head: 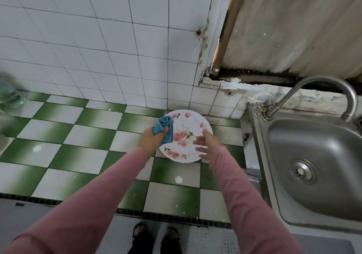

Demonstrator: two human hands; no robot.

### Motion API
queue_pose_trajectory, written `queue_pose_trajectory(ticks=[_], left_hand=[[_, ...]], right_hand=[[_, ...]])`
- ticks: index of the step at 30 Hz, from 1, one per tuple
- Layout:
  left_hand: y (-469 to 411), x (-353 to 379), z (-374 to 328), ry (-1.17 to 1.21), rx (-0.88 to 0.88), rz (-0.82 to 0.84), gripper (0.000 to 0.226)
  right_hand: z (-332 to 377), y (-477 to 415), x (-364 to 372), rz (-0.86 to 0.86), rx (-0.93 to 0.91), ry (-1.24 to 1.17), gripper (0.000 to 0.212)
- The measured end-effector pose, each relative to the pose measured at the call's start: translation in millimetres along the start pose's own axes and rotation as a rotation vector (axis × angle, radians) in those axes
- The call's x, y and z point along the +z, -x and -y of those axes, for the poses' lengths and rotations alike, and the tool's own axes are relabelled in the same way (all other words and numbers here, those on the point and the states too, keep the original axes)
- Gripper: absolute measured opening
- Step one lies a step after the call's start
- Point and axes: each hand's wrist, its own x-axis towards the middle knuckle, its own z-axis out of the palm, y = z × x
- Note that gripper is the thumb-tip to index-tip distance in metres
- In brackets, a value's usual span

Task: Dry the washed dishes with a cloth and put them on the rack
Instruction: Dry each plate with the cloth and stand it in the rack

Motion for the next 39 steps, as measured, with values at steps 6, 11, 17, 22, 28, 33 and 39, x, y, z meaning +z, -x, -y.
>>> queue_pose_trajectory(ticks=[6, 11, 17, 22, 28, 33, 39], left_hand=[[-7, -9, 10, 0.032, -0.051, -0.026, 0.035], [-11, -15, 20, 0.036, -0.062, -0.123, 0.036], [-10, -21, 32, 0.061, -0.078, -0.158, 0.027], [-10, -19, 35, 0.035, -0.083, -0.122, 0.026], [-14, -23, 38, 0.005, -0.069, -0.123, 0.023], [-18, -26, 36, -0.015, -0.068, -0.135, 0.025], [-18, -29, 35, -0.014, -0.062, -0.131, 0.025]], right_hand=[[-32, -36, -3, -0.343, -0.002, 0.204, 0.042], [-54, -57, 6, -0.376, 0.04, 0.226, 0.04], [-63, -76, 6, -0.458, 0.09, 0.049, 0.07], [-53, -76, 6, -0.484, 0.102, 0.147, 0.062], [-54, -86, 14, -0.515, 0.033, 0.248, 0.05], [-66, -83, 28, -0.562, -0.019, 0.287, 0.043], [-73, -78, 38, -0.536, 0.014, 0.228, 0.043]])
